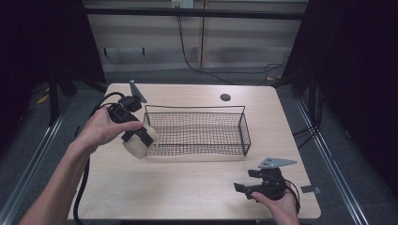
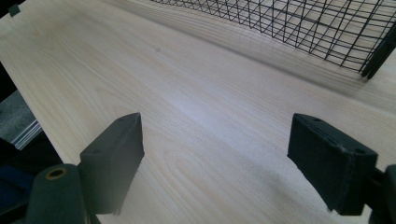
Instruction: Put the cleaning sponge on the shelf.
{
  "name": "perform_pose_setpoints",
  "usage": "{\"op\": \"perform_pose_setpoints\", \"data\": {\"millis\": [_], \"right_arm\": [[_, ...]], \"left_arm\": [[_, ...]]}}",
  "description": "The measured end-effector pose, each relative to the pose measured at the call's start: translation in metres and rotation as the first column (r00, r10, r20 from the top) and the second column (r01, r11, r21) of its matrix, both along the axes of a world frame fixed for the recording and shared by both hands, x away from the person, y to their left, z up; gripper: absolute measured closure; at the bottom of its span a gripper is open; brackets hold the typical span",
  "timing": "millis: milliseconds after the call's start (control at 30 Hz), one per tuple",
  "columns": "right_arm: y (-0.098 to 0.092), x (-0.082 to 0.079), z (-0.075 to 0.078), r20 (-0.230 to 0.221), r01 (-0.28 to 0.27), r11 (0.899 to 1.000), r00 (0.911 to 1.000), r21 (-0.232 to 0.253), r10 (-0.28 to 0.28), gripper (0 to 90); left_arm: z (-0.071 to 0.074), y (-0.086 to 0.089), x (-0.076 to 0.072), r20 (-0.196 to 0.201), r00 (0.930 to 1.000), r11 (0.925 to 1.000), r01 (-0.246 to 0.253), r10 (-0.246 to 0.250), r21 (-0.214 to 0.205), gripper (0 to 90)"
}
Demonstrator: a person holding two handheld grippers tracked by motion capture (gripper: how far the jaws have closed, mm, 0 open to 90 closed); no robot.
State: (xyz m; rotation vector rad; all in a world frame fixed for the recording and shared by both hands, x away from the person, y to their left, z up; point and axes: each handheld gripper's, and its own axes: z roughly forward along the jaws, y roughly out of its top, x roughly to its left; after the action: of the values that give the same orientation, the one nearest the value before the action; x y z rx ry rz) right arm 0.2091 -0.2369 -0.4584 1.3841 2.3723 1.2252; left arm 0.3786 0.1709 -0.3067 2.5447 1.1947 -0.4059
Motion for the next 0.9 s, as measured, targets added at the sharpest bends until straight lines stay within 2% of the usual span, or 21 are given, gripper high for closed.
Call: {"op": "perform_pose_setpoints", "data": {"millis": [300, 433, 567, 667, 700, 867, 900], "right_arm": [[0.0, 0.0, 0.0, -0.002, 0.001, 1.0, 1.0, 0.001, -0.001, 18.2], [0.0, 0.0, 0.0, -0.003, 0.0, 1.0, 1.0, 0.002, 0.0, 18.2], [0.0, 0.0, 0.0, -0.003, -0.003, 1.0, 1.0, 0.004, 0.003, 18.1], [0.0, 0.0, 0.0, -0.004, -0.003, 1.0, 1.0, 0.005, 0.003, 18.2], [0.0, 0.0, 0.0, -0.004, -0.002, 1.0, 1.0, 0.005, 0.002, 18.2], [0.0, 0.0, 0.0, -0.008, -0.005, 1.0, 1.0, 0.006, 0.005, 18.2], [0.0, 0.0, 0.0, -0.008, -0.005, 1.0, 1.0, 0.006, 0.005, 18.2]], "left_arm": [[0.005, -0.002, 0.016, -0.001, 0.9966, 0.9966, -0.082, 0.082, -0.009, 28.4], [0.003, -0.005, 0.021, -0.003, 0.9939, 0.9938, -0.111, 0.111, 0.013, 28.4], [0.001, -0.007, 0.025, -0.01, 0.9915, 0.9915, -0.13, 0.13, 0.014, 28.4], [-0.001, -0.01, 0.03, -0.005, 0.9863, 0.9862, -0.165, 0.165, 0.017, 28.4], [-0.002, -0.012, 0.032, -0.009, 0.9827, 0.9826, -0.185, 0.185, 0.012, 28.3], [-0.003, -0.015, 0.036, -0.011, 0.9799, 0.9798, -0.199, 0.199, 0.016, 28.3], [-0.004, -0.015, 0.039, -0.008, 0.972, 0.9719, -0.235, 0.235, 0.018, 28.4]]}}
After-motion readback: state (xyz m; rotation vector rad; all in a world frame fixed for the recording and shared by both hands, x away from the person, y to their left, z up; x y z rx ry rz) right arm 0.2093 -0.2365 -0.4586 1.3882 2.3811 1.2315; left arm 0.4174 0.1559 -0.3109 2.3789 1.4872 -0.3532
